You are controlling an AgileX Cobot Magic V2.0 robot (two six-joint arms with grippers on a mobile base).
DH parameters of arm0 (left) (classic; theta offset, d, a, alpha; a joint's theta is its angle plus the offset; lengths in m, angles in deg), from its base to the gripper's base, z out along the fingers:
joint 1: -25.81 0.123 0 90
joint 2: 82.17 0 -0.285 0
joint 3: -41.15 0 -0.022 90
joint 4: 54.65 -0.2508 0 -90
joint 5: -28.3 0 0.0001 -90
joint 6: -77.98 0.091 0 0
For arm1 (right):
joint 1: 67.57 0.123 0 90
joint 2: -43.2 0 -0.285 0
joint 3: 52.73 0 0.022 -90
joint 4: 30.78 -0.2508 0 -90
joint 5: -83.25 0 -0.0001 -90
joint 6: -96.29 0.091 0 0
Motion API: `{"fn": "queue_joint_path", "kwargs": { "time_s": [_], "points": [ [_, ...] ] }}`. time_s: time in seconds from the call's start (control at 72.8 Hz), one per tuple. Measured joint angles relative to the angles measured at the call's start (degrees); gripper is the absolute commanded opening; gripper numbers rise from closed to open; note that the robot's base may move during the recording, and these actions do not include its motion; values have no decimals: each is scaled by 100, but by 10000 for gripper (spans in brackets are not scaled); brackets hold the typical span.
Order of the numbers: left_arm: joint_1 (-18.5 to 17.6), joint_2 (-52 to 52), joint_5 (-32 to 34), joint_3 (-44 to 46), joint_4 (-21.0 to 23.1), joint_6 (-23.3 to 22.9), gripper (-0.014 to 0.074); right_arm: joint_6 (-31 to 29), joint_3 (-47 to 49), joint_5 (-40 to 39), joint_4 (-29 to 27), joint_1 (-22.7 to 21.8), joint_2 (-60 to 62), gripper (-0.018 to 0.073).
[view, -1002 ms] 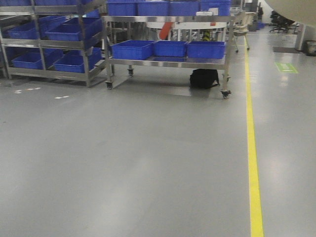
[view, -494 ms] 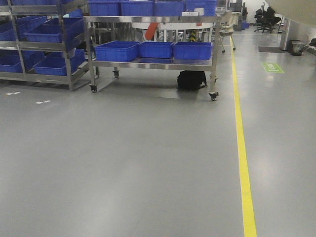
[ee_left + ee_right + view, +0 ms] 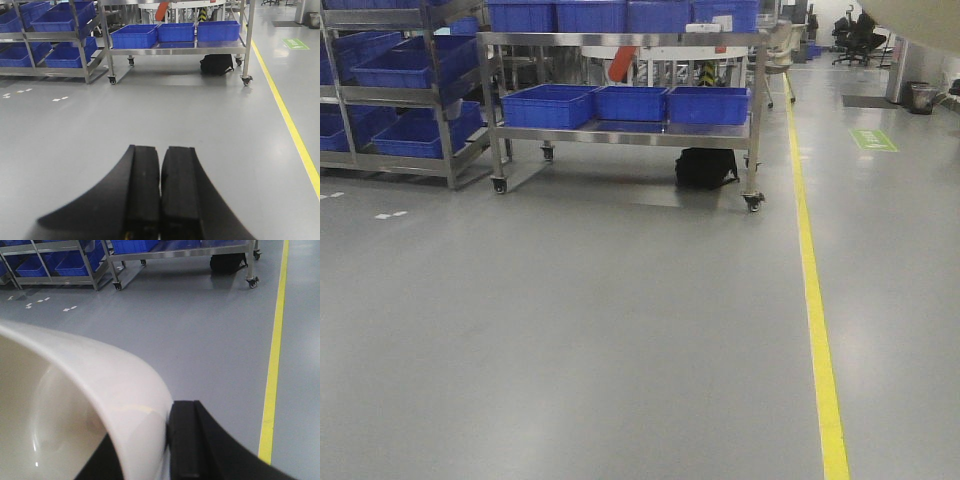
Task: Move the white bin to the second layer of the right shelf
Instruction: 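Turn the base away from the table carrying the bin in the right gripper, then drive past the blue-crate racks holding the bin in the right gripper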
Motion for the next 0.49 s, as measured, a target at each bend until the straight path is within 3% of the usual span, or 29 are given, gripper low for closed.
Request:
{"fn": "queue_joint_path", "kwargs": {
  "time_s": [0.494],
  "points": [
    [0,0,0,0,0,0,85,0,0,0,0,0,0,55]
  ]
}}
